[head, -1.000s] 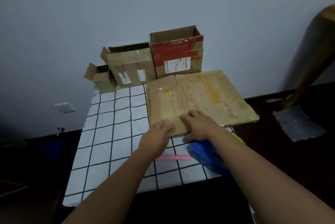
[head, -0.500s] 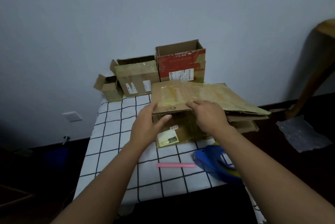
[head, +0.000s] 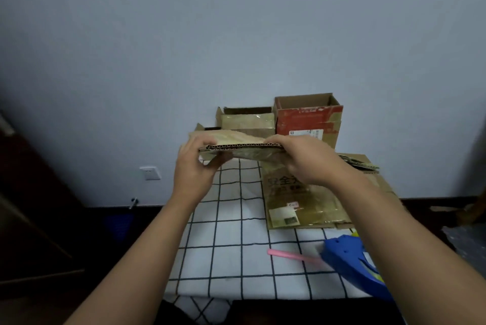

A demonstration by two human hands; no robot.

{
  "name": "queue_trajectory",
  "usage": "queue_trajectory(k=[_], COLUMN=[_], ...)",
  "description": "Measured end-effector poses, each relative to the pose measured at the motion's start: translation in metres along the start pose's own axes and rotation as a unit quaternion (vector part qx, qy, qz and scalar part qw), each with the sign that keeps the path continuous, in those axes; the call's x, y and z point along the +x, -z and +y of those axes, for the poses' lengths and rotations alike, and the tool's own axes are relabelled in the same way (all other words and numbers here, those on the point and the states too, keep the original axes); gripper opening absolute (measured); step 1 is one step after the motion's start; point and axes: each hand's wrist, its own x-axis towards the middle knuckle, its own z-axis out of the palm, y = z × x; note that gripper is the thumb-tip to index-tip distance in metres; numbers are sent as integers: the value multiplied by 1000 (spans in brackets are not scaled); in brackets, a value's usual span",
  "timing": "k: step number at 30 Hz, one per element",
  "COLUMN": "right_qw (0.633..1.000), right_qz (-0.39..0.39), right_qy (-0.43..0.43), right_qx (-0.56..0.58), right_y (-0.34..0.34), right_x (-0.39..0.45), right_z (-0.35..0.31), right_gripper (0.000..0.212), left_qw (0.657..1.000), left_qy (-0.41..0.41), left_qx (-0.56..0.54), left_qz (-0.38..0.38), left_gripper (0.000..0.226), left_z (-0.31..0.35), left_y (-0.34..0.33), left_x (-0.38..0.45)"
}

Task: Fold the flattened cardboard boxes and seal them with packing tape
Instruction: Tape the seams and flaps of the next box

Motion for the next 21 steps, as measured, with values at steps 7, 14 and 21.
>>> queue_trajectory(k=[7,14,21], right_qw=[993,921,834], right_qz=[83,255,140], right_qy=[-39,-212,-236], right_qx=[72,204,479], right_y=[-25,-47,-49], right_x=[23,31,48], right_z=[-21,-12,-13], right_gripper=[66,111,121], left_qw=[988,953,943], left_qy=[69,205,251], left_qx=[23,-47,-90], left_qz=[136,218,202], left_gripper=[23,31,54], left_z=[-9,-25,-40], left_y=[65,98,115], left_x=[-6,-13,-19])
